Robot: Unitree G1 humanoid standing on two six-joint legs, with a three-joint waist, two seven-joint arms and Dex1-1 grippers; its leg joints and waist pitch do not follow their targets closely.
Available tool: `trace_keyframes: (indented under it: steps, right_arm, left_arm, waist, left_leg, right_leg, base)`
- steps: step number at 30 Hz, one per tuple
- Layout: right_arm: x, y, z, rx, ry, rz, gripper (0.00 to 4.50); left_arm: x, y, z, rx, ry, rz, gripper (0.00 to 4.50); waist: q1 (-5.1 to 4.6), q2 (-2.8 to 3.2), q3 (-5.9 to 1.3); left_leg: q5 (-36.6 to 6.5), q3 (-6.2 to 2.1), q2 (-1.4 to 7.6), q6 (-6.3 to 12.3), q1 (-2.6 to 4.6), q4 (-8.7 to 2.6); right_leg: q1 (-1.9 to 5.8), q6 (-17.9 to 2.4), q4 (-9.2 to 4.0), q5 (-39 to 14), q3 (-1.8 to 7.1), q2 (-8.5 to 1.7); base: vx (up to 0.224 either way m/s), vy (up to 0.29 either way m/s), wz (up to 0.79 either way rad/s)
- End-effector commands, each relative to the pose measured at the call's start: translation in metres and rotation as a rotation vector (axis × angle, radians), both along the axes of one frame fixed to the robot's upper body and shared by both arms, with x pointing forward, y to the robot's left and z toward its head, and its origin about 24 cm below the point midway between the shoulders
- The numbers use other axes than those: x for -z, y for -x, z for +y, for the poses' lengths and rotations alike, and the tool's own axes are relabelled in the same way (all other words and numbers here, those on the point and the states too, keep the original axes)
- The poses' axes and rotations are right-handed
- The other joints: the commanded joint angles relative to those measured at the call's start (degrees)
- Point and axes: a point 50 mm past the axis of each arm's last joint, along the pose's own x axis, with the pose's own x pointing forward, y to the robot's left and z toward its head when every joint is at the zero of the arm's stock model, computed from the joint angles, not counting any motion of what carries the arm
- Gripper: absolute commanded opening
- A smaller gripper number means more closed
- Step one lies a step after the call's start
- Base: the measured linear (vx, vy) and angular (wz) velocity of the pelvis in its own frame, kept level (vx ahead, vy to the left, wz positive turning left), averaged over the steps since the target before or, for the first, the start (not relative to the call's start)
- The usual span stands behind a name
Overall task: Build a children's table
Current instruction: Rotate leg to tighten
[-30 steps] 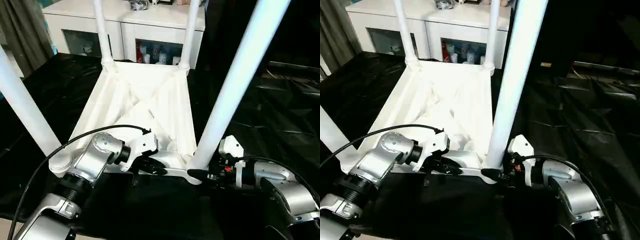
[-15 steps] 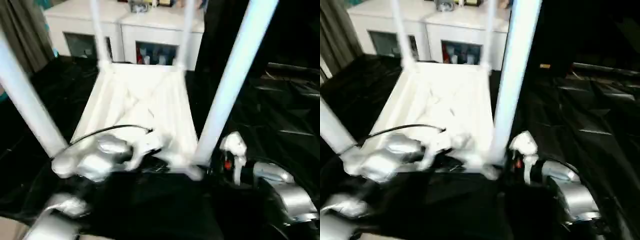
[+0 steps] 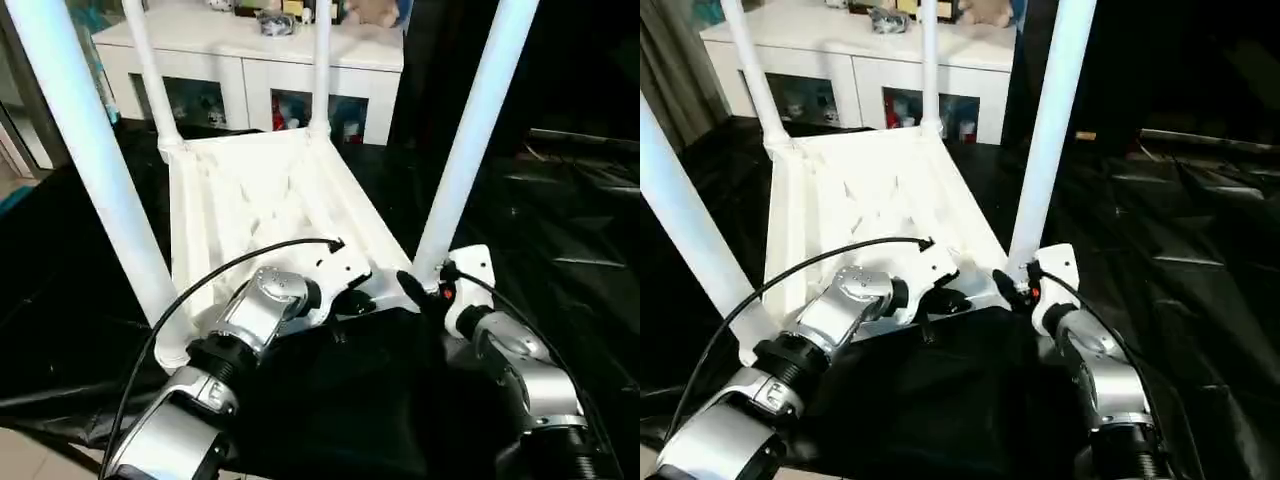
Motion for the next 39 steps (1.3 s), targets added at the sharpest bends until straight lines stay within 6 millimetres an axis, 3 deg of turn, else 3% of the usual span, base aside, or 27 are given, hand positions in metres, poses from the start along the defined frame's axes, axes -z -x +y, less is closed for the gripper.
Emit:
trace_keyframes:
  steps: [1, 3, 7, 11, 13, 16, 20, 22, 27, 35, 39]
  right_arm:
    - [0.000, 0.010, 0.032, -0.278, -0.035, 0.019, 3.65]
    - [-0.001, 0.011, 0.025, -0.310, 0.022, 0.001, 3.65]
    - [-0.011, 0.017, -0.001, -0.453, 0.052, -0.016, 3.65]
    - [-0.018, 0.023, -0.012, -0.547, 0.048, 0.002, 3.65]
    - [-0.019, 0.028, -0.017, -0.607, 0.054, 0.028, 3.65]
    - [-0.019, 0.031, -0.020, -0.655, 0.066, 0.046, 3.65]
    - [-0.018, 0.030, -0.021, -0.675, 0.062, 0.056, 3.65]
    - [-0.018, 0.029, -0.019, -0.674, 0.054, 0.053, 3.41]
    - [-0.019, 0.028, -0.017, -0.682, 0.036, 0.052, 2.96]
    - [-0.014, 0.031, -0.013, -0.682, 0.015, 0.060, 2.75]
    - [-0.003, 0.025, -0.011, -0.517, 0.022, 0.069, 2.74]
  left_arm:
    - [0.003, 0.008, -0.007, 0.065, 0.040, 0.024, 0.00]
    - [0.002, 0.009, -0.002, 0.095, 0.049, 0.028, 0.00]
    - [-0.005, 0.017, 0.012, 0.255, 0.115, 0.043, 0.00]
    - [-0.008, 0.021, 0.025, 0.310, 0.125, 0.092, 0.00]
    - [-0.008, 0.023, 0.032, 0.328, 0.116, 0.109, 0.00]
    - [-0.008, 0.024, 0.042, 0.338, 0.109, 0.125, 0.00]
    - [-0.007, 0.024, 0.050, 0.324, 0.107, 0.121, 0.00]
    - [-0.008, 0.022, 0.051, 0.310, 0.110, 0.113, 0.00]
    - [-0.010, 0.022, 0.051, 0.309, 0.116, 0.113, 0.00]
    - [-0.008, 0.025, 0.052, 0.313, 0.103, 0.128, 0.00]
    - [-0.004, 0.016, 0.046, 0.193, 0.073, 0.075, 0.00]
  waist:
    - [-0.32, -1.11, -1.40]
    - [-0.31, -1.35, -1.47]
    - [0.04, -1.38, -1.62]
    - [0.82, -1.15, -1.83]
    - [0.73, -1.04, -1.92]
    - [0.65, -1.12, -1.86]
    - [0.57, -1.34, -1.69]
    - [0.52, -1.33, -1.66]
    - [0.58, -1.54, -1.78]
    - [0.55, -1.44, -1.79]
    - [0.33, -1.53, -1.62]
  left_leg:
    - [-22.25, -1.37, 1.74, 0.86, 0.63, -4.44]
    - [-20.40, -1.20, 1.85, 1.33, 0.25, -4.43]
    - [-18.27, -0.97, 1.94, 2.85, 0.24, -4.11]
    - [-13.77, -0.45, 2.30, 4.57, 0.62, -3.69]
    - [-10.53, -0.58, 2.30, 5.61, 0.16, -3.55]
    - [-10.98, -0.49, 2.23, 5.90, 0.19, -3.45]
    - [-13.78, -0.52, 2.29, 4.51, 0.37, -3.66]
    - [-14.07, -0.56, 2.32, 3.97, 0.43, -3.75]
    - [-12.14, -0.51, 2.25, 4.34, 0.35, -3.56]
    - [-11.51, -0.46, 2.20, 4.70, 0.38, -3.44]
    - [-12.71, -0.52, 2.06, 3.67, 0.32, -3.64]
  right_leg:
    - [0.66, -4.94, -5.64, -28.39, 0.76, -2.14]
    - [0.96, -5.94, -5.22, -24.72, 0.86, -2.12]
    - [1.23, -7.56, -4.76, -21.25, 1.01, -2.30]
    - [1.30, -11.43, -3.74, -11.83, 1.07, -2.03]
    - [1.78, -12.49, -2.99, -7.23, 0.87, -1.96]
    - [1.77, -13.12, -2.96, -7.75, 0.84, -2.03]
    - [1.58, -12.23, -3.43, -13.29, 0.92, -2.20]
    - [1.53, -11.83, -3.52, -14.10, 0.96, -2.21]
    - [1.65, -12.06, -3.20, -11.72, 0.94, -2.18]
    - [1.72, -12.69, -3.05, -10.62, 0.89, -2.08]
    - [1.68, -12.10, -3.35, -12.87, 0.83, -2.09]
  base:
    - [0.000, 0.000, 0.00]
    - [0.000, 0.000, 0.00]
    - [0.000, 0.000, 0.00]
    - [0.000, 0.000, 0.00]
    - [0.000, 0.000, 0.00]
    - [0.000, 0.000, 0.00]
    - [0.000, 0.000, 0.00]
    - [0.000, 0.000, 0.00]
    - [0.000, 0.000, 0.00]
    - [0.000, 0.000, 0.00]
    - [0.000, 0.000, 0.00]
